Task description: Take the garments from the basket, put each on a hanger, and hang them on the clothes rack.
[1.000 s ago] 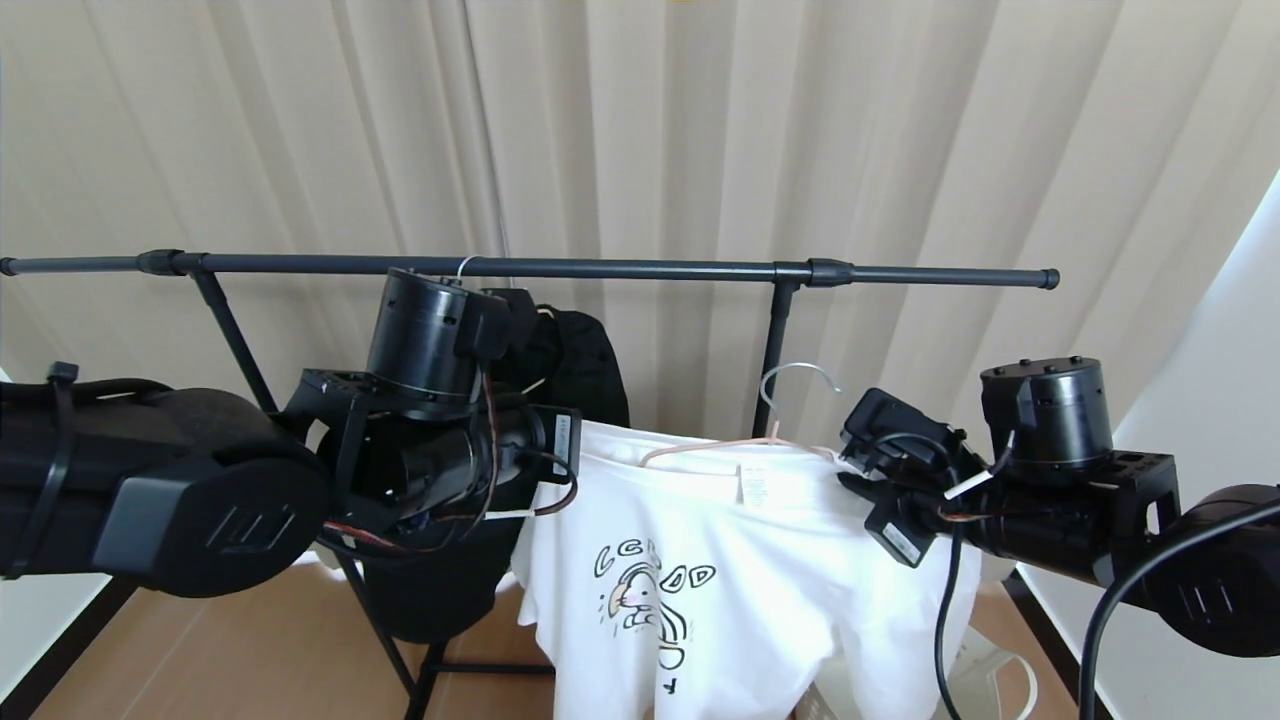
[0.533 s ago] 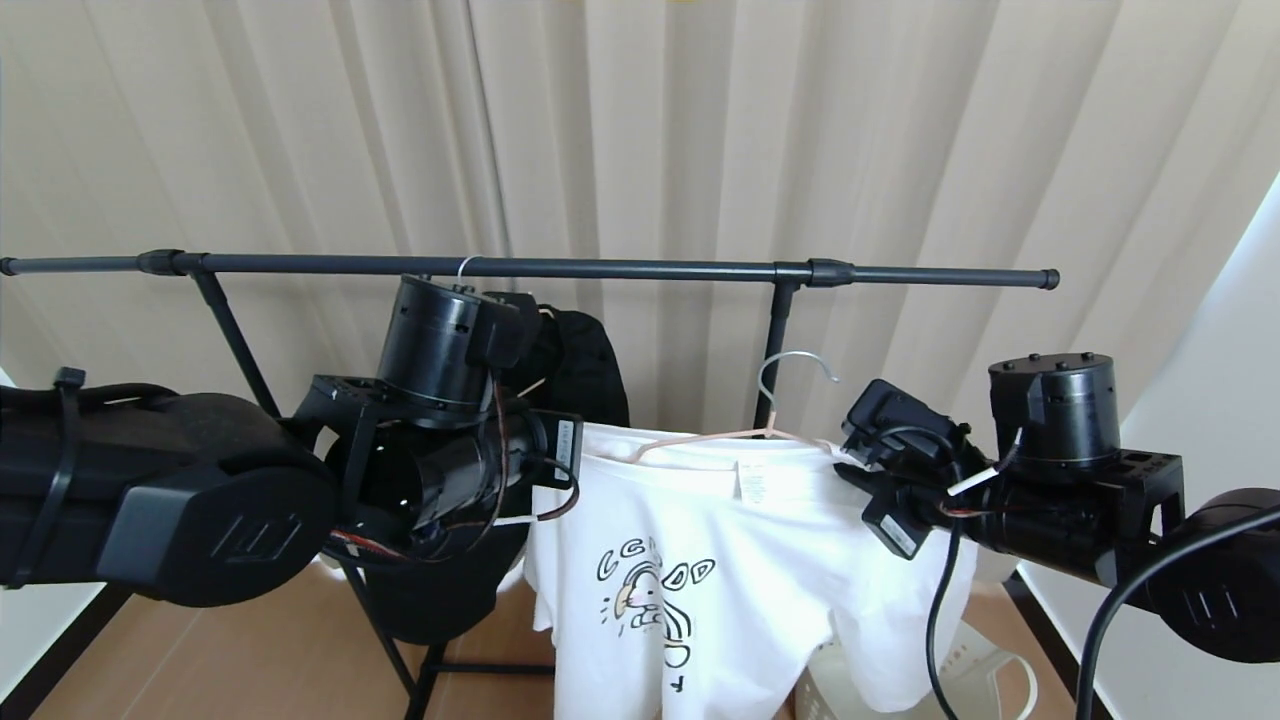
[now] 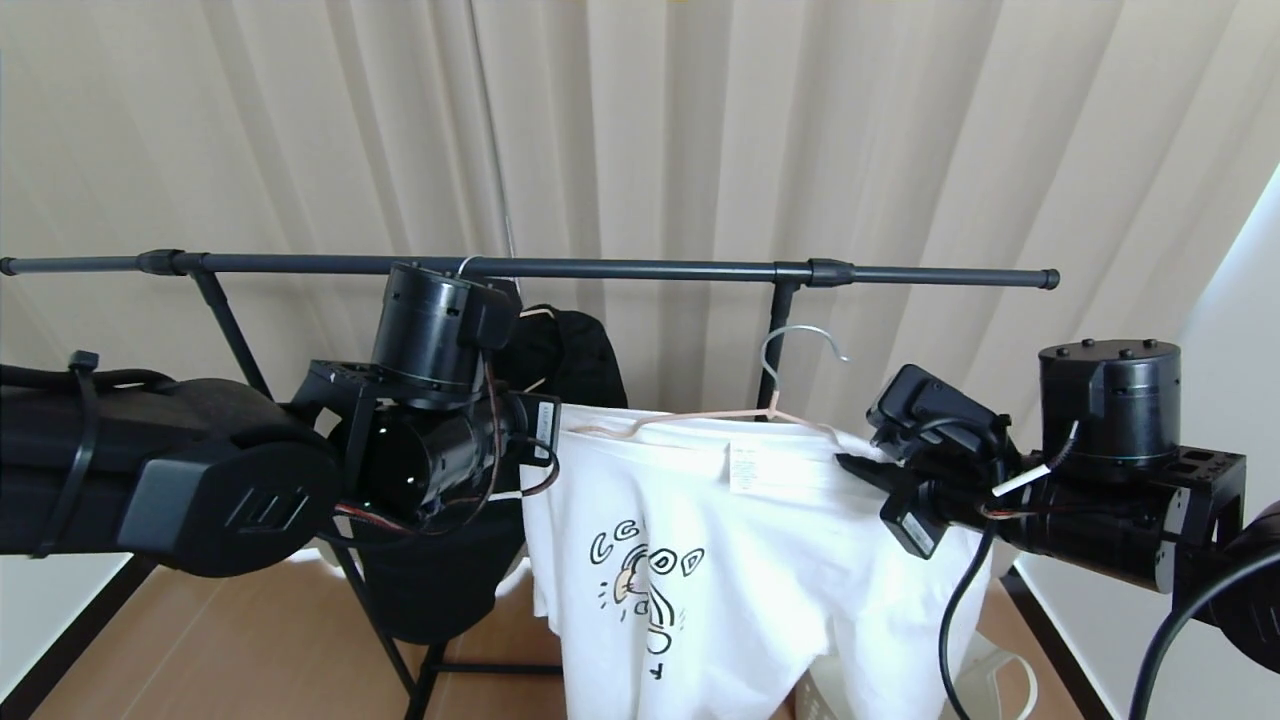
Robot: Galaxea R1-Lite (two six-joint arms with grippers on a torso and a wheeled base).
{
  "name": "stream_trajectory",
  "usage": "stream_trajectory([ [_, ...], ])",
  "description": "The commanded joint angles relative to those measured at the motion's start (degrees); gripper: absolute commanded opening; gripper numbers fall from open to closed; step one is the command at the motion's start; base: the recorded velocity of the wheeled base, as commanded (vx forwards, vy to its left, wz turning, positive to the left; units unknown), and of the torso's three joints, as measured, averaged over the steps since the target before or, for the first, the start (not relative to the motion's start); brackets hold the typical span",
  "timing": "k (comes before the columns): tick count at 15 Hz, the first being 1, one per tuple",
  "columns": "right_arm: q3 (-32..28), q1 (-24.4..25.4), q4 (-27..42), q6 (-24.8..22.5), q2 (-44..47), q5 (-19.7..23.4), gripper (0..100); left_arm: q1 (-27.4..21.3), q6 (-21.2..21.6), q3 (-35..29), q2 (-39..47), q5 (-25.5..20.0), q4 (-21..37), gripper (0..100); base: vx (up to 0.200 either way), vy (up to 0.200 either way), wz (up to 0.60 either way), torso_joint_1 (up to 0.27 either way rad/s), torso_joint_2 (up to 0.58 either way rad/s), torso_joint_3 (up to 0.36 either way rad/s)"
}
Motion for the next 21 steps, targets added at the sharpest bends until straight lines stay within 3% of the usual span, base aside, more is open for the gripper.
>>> stream_trajectory([
  [1, -0.5, 0.1, -0.5, 2.0, -0.2, -0.2, 0, -1.0, 0.1, 0.3, 0.4, 0.0, 0.1, 0, 0.000, 0.000, 0.00, 0.000, 0.00, 0.000],
  [2, -1.2, 0.5, -1.8, 4.5, 0.8, -0.9, 0, -2.0, 0.1, 0.4, 0.3, 0.2, 0.1, 0, 0.000, 0.000, 0.00, 0.000, 0.00, 0.000],
  [14, -1.3, 5.3, -11.7, 5.1, 10.9, -11.9, 0, -7.4, -0.4, -2.4, 0.3, 2.1, 0.4, 0, 0.000, 0.000, 0.00, 0.000, 0.00, 0.000],
  [18, -1.3, 7.0, -13.3, 6.7, 11.7, -12.1, 0, -8.3, -0.4, -3.5, 0.9, 2.0, 0.2, 0, 0.000, 0.000, 0.00, 0.000, 0.00, 0.000],
  [21, -2.5, 9.0, -13.3, 10.7, 13.7, -12.2, 0, -10.2, -0.4, -5.8, 1.3, 2.1, 0.4, 0, 0.000, 0.000, 0.00, 0.000, 0.00, 0.000],
])
